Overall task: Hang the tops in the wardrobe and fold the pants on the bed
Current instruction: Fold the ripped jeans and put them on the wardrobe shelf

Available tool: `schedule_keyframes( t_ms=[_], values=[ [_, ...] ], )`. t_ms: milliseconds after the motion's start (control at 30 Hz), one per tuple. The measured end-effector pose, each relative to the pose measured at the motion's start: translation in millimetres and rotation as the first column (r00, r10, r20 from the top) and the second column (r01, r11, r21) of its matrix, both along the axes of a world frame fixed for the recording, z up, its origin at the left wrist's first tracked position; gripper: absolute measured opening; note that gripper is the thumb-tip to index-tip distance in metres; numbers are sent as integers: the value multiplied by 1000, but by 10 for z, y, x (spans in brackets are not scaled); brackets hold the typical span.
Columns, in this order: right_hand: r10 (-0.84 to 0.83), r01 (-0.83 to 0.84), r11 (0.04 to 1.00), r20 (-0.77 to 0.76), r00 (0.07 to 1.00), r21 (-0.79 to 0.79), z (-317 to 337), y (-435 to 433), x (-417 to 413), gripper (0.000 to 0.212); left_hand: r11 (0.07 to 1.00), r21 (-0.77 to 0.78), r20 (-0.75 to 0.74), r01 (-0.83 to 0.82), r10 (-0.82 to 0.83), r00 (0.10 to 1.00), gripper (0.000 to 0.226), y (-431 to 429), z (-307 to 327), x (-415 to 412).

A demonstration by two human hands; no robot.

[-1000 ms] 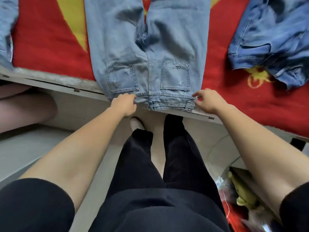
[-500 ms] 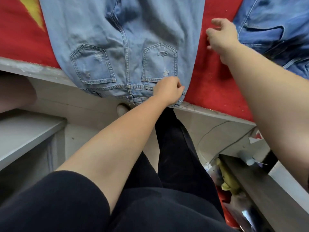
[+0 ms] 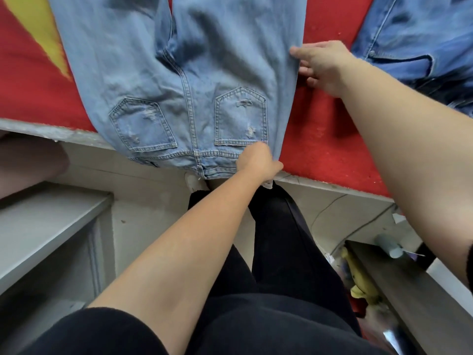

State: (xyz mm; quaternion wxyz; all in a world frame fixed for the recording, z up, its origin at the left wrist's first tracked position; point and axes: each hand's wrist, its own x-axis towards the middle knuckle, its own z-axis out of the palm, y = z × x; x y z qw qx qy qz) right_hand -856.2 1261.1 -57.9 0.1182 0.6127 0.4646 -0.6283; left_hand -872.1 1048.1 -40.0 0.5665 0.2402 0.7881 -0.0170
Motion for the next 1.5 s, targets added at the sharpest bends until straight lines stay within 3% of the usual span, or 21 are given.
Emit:
schedule_keyframes(
  t_ms=[67, 167, 267, 400, 500, 767, 933, 1033, 1133, 1233, 1333, 1367, 1433, 1500],
  values=[
    [-26, 27, 999, -48, 999, 23, 107, -3, -89, 5, 998, 34, 85, -54, 51, 995, 18, -109, 91, -164],
    [-54, 72, 985, -117, 992, 154, 301, -65, -357, 15, 983, 126, 207, -137, 109, 972, 24, -298, 231, -492],
    [19, 33, 964, -192, 981, 265, 521, -277, -738, 19, 979, 136, 272, -152, 111, 956, 25, -545, 400, -922],
    [168, -66, 914, -225, 960, 401, 600, -746, -1406, 25, 977, 136, 204, -166, 137, 969, 23, -1055, 493, -1575],
    [191, -62, 894, -254, 948, 443, 510, -1163, -1996, 24, 960, 152, 109, -235, 220, 969, 19, -1522, 485, -2087],
    [428, -309, 784, -109, 897, 538, 318, -2368, -3419, 20, 959, 85, -109, -269, 278, 955, 20, -2642, 141, -3133],
    [530, -477, 681, 76, 845, 556, 156, -2663, -3755, 7, 949, 64, -69, -310, 314, 947, 18, -2780, -94, -3339],
    [594, -576, 609, 168, 787, 546, 83, -2623, -3720, 27, 955, 52, -48, -292, 294, 954, 30, -2693, -199, -3241],
    [706, -684, 569, 154, 691, 457, 12, -2617, -3607, 56, 947, 32, -54, -319, 321, 946, 32, -2659, -290, -3092],
    [594, -551, 614, 128, 794, 565, 43, -2664, -3247, 59, 936, 41, -66, -350, 352, 934, 17, -2633, -245, -3029],
    [339, -367, 470, 219, 915, 803, 149, -2802, -2622, 56, 912, 50, -100, -408, 411, 906, 35, -2604, -134, -3048],
    [236, -352, 474, 269, 934, 807, 179, -2881, -2402, 63, 918, 50, -103, -392, 395, 913, 31, -2594, -124, -3050],
    [97, -335, 664, 368, 925, 668, 185, -3070, -1971, 85, 923, 47, -88, -382, 385, 919, 20, -2569, -110, -3036],
    [164, -348, 843, 420, 892, 411, 122, -3236, -1557, 97, 909, 58, -72, -413, 417, 906, 26, -2553, -127, -3002]
  ],
)
